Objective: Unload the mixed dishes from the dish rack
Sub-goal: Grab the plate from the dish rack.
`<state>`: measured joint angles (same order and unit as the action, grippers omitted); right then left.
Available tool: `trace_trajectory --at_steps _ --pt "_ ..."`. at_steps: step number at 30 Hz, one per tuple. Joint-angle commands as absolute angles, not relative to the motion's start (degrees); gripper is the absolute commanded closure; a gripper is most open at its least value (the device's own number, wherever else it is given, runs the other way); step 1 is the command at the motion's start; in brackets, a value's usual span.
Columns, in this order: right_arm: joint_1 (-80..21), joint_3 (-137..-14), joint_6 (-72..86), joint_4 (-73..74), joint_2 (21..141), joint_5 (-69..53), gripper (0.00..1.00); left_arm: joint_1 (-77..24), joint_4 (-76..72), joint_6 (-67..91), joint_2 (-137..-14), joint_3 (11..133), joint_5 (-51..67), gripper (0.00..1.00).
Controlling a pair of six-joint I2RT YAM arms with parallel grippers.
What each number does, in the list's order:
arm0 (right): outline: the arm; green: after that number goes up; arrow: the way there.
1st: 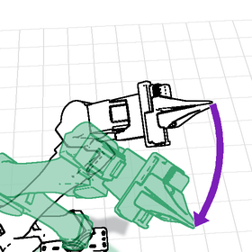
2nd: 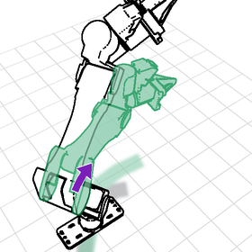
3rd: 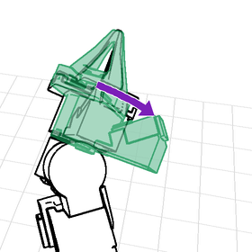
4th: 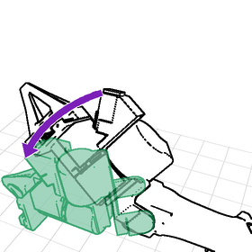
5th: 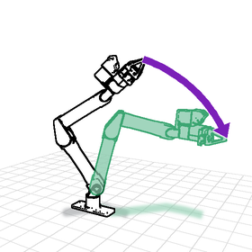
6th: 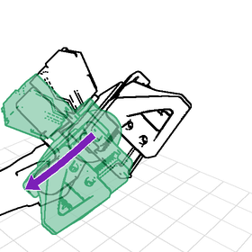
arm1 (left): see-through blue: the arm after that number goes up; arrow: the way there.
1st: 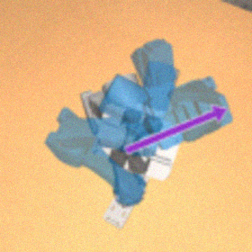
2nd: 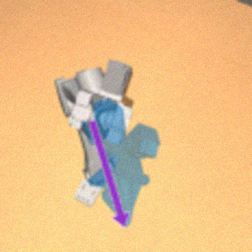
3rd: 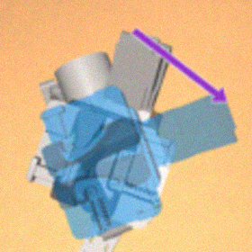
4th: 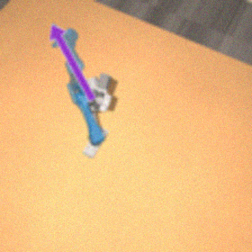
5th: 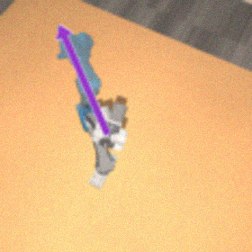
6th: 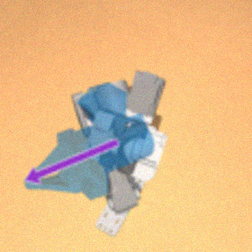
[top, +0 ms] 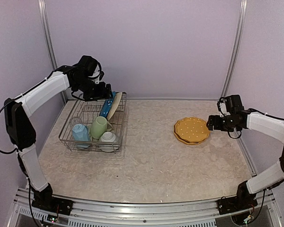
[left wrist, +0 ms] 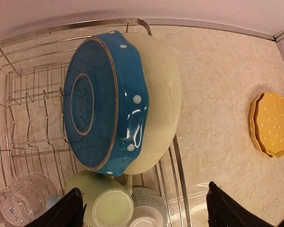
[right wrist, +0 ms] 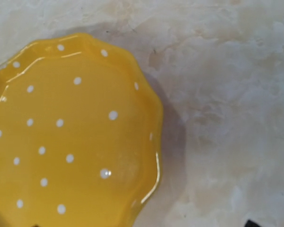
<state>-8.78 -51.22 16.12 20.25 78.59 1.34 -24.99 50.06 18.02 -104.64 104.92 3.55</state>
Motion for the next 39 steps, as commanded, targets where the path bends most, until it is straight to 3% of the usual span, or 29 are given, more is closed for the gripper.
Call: trace_trajectory --at_steps 1,7,15,25,31,39 --pt "-8.94 -49.35 15.48 19.53 75.24 1.76 0.10 -27.08 57.96 18.01 -111.62 114.65 -8.38 0.16" --pt "-8.96 -48.17 15.47 19.14 74.32 1.16 0.10 -29.26 64.82 16.92 -121.30 127.72 -16.06 0.19" --pt "-8.97 -46.63 16.21 17.94 73.55 0.11 0.10 -30.63 67.56 14.74 -129.28 135.22 -22.33 0.27" --pt "-8.92 -47.02 17.12 17.13 73.52 -2.02 0.10 -31.55 65.12 11.85 -131.43 134.65 -32.93 0.48" --pt "-8.96 -47.87 17.74 17.07 74.69 -2.84 0.10 -31.48 64.80 10.31 -131.60 133.57 -39.48 0.53" --pt "-9.05 -48.72 18.20 17.13 74.85 -3.27 0.10 -29.85 65.14 12.50 -131.34 132.13 -34.19 0.56"
